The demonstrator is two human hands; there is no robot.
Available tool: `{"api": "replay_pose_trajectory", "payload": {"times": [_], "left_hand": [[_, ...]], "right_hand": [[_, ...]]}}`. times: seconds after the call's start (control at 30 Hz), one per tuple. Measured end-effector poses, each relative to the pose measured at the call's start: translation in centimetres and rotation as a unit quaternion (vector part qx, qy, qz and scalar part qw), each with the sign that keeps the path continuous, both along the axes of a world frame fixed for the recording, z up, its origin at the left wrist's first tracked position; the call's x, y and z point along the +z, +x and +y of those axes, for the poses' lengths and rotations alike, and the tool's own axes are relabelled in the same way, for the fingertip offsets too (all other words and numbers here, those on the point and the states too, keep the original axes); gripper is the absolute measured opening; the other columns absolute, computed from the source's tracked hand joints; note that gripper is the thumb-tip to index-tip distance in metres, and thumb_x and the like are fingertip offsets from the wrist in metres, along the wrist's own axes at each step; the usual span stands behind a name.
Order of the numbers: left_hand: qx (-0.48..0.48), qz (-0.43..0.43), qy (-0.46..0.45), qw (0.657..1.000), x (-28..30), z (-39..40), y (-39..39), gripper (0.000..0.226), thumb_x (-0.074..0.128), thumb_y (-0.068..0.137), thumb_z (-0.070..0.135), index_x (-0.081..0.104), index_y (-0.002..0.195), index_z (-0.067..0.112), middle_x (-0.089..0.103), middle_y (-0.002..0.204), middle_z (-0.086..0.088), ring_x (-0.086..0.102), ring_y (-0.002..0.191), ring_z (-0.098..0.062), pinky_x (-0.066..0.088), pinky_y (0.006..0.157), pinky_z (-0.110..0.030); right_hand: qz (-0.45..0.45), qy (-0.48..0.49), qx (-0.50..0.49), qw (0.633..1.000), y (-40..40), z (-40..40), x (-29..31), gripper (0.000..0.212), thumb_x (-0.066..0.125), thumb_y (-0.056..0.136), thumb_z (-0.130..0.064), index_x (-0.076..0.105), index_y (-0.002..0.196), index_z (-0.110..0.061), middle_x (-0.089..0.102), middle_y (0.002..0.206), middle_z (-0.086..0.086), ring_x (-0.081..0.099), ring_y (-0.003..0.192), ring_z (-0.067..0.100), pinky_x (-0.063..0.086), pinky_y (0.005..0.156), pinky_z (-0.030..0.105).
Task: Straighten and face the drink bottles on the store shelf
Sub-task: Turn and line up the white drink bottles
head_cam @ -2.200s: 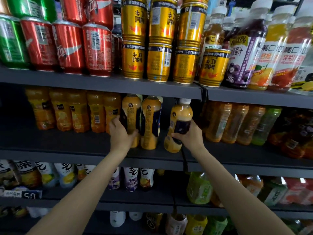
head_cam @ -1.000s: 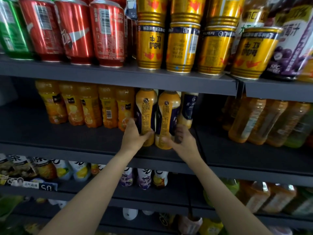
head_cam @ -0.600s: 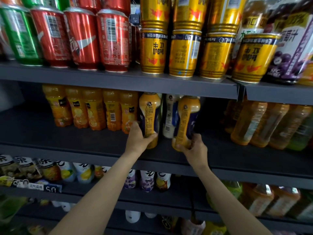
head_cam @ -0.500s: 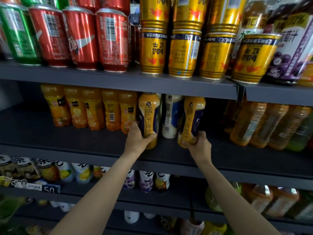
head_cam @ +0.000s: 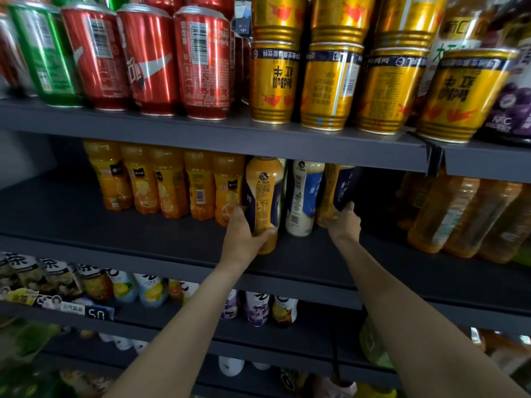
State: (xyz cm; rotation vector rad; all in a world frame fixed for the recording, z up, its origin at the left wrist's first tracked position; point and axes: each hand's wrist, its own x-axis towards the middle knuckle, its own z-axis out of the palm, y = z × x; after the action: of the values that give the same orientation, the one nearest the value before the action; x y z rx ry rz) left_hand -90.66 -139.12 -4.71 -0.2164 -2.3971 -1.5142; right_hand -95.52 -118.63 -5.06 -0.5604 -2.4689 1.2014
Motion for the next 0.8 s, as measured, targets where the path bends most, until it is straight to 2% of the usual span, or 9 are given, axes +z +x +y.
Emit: {"api": "replay_pose_trajectory", "payload": {"times": [0.17, 0.27, 0.37, 0.43, 0.53, 0.6, 0.67, 0.73, 0.8], "left_hand": [[0.003, 0.008, 0.0, 1.0, -0.1, 0.0, -0.1, 0.052, 0.075, 0.078, 0.019, 0.033, 0.109, 0.02, 0.049, 0.115, 0.0, 0.048, 0.118, -0.02, 0.033, 0.091, -0.02], [-0.002, -0.002, -0.002, 1.0, 0.1, -0.1, 0.2, 0.05, 0.074, 0.079, 0.023, 0.035, 0.111, 0.02, 0.05, 0.115, 0.002, 0.049, 0.117, -0.018, 0.032, 0.089, -0.02], [-0.012, -0.027, 0.004, 1.0, 0.6, 0.0, 0.6, 0.055, 0.073, 0.08, 0.024, 0.04, 0.122, 0.015, 0.053, 0.124, 0.0, 0.048, 0.12, -0.018, 0.031, 0.09, -0.02], [-0.036, -0.037, 0.0, 0.999, 0.9, 0.7, 1.0, 0.051, 0.074, 0.079, 0.024, 0.043, 0.12, 0.018, 0.054, 0.12, 0.003, 0.048, 0.118, -0.015, 0.032, 0.088, -0.018], [-0.074, -0.025, -0.018, 0.997, 0.9, 2.9, 1.5, 0.046, 0.077, 0.076, 0.027, 0.046, 0.11, 0.023, 0.056, 0.109, 0.008, 0.054, 0.11, -0.013, 0.038, 0.086, -0.02], [-0.102, -0.016, -0.037, 0.994, 0.6, 4.8, 1.6, 0.052, 0.077, 0.075, 0.032, 0.05, 0.116, 0.017, 0.058, 0.115, 0.003, 0.055, 0.11, -0.013, 0.043, 0.09, -0.025], [-0.126, -0.01, -0.062, 0.99, 0.4, 6.1, 1.3, 0.061, 0.076, 0.074, 0.036, 0.049, 0.124, 0.013, 0.055, 0.123, -0.004, 0.053, 0.114, -0.017, 0.043, 0.097, -0.03], [-0.137, -0.011, -0.083, 0.987, 0.4, 6.3, 1.1, 0.069, 0.075, 0.075, 0.037, 0.044, 0.132, 0.012, 0.047, 0.131, -0.006, 0.047, 0.122, -0.018, 0.036, 0.102, -0.026], [-0.141, -0.007, -0.113, 0.984, 0.1, 5.8, 0.8, 0.07, 0.071, 0.079, 0.036, 0.04, 0.137, 0.011, 0.039, 0.138, -0.007, 0.038, 0.129, -0.017, 0.024, 0.102, -0.016]], "right_hand": [[-0.027, -0.012, 0.023, 0.999, -0.9, 0.9, 0.2, 0.063, 0.073, 0.082, -0.021, 0.036, 0.13, -0.003, 0.056, 0.122, 0.02, 0.055, 0.112, 0.037, 0.044, 0.078, 0.038], [0.02, -0.026, 0.033, 0.999, 0.8, 1.0, -0.4, 0.064, 0.075, 0.08, -0.022, 0.04, 0.129, 0.0, 0.056, 0.124, 0.019, 0.054, 0.114, 0.033, 0.046, 0.087, 0.037], [0.137, -0.058, 0.071, 0.986, 4.7, -0.2, -1.0, 0.048, 0.071, 0.084, -0.018, 0.05, 0.123, -0.001, 0.06, 0.112, 0.006, 0.059, 0.099, 0.015, 0.047, 0.081, 0.02], [0.157, -0.117, 0.156, 0.968, 7.0, -1.4, -1.0, 0.042, 0.067, 0.087, -0.015, 0.05, 0.125, -0.004, 0.059, 0.111, -0.004, 0.058, 0.098, 0.005, 0.045, 0.079, 0.007], [0.144, -0.198, 0.25, 0.937, 8.5, -2.3, -0.5, 0.04, 0.06, 0.091, -0.019, 0.048, 0.129, -0.012, 0.058, 0.119, -0.009, 0.056, 0.107, -0.001, 0.046, 0.084, 0.009], [0.152, -0.199, 0.263, 0.932, 8.8, -2.2, -0.1, 0.032, 0.054, 0.094, -0.022, 0.049, 0.126, -0.02, 0.059, 0.114, -0.016, 0.056, 0.104, -0.005, 0.046, 0.083, 0.009], [0.164, -0.179, 0.256, 0.936, 8.9, -1.6, -0.1, 0.032, 0.049, 0.096, -0.025, 0.051, 0.127, -0.019, 0.061, 0.113, -0.015, 0.057, 0.106, -0.001, 0.046, 0.089, 0.014], [0.164, -0.169, 0.254, 0.938, 9.3, -0.6, -0.6, 0.033, 0.047, 0.096, -0.025, 0.048, 0.129, -0.022, 0.059, 0.118, -0.012, 0.056, 0.108, -0.002, 0.045, 0.092, 0.015], [0.146, -0.153, 0.271, 0.939, 9.6, 0.0, -1.4, 0.039, 0.051, 0.095, -0.015, 0.041, 0.132, -0.025, 0.056, 0.123, -0.009, 0.054, 0.112, -0.002, 0.044, 0.095, 0.016]]}}
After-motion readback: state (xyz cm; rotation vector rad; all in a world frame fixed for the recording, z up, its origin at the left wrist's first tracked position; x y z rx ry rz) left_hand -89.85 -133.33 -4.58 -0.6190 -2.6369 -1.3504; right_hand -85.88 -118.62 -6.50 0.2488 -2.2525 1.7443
